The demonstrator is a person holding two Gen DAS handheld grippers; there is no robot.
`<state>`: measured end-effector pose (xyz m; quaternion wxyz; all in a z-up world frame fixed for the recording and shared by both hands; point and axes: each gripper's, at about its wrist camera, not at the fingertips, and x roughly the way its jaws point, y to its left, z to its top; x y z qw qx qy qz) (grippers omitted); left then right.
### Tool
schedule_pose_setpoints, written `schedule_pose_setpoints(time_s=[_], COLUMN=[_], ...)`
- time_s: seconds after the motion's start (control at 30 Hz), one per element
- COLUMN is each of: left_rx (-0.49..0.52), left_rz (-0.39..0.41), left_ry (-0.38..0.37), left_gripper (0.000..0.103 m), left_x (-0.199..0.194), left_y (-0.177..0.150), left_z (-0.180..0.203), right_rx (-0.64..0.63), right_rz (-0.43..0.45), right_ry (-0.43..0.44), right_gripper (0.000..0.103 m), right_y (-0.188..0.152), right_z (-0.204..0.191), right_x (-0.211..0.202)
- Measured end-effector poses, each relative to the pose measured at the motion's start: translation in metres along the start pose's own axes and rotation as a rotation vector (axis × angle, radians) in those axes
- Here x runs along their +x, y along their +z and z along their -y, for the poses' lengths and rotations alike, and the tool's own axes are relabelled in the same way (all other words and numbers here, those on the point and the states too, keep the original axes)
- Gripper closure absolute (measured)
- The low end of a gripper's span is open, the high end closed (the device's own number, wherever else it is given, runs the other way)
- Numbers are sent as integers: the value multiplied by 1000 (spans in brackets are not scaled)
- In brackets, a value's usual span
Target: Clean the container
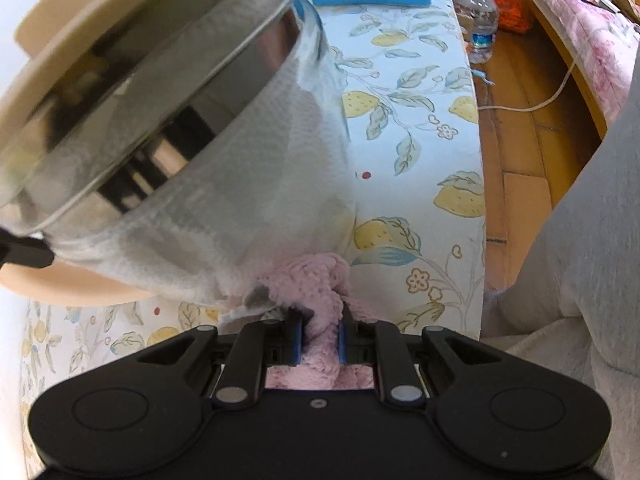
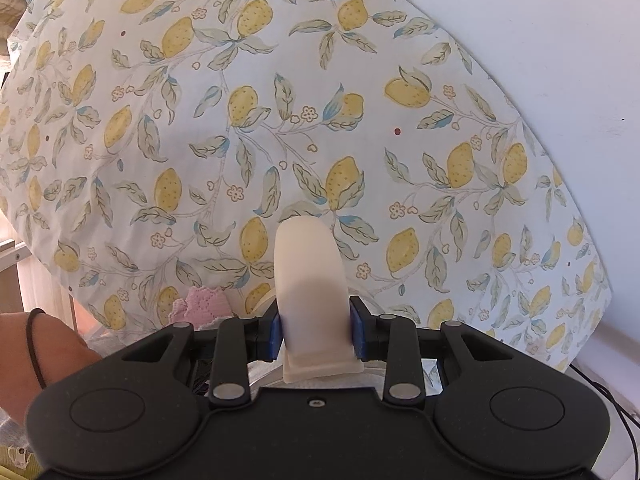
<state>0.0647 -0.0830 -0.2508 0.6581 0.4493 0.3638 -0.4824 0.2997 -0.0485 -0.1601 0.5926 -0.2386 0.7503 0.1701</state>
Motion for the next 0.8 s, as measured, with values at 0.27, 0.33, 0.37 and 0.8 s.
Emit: schedule_pose_setpoints(time_s=[0.27,0.33,0.37,0.8], left_rx=[-107,-159,-181,-238], left_rz=[43,54,58,35], left_ry=[63,71,80,196], left_gripper=[88,88,88,88], left_x=[-38,-50,-57,-96], left_y=[5,8,11,42], left_z=[-6,-11,-13,-3], right_rx=[-1,-1,-5,-69], right_rz=[11,11,13,33], right_ry=[10,18,16,-6], right_gripper=[65,65,65,66], right_y=[-1,0,0,-4], right_z=[1,3,3,-2], right_x=[2,2,2,8])
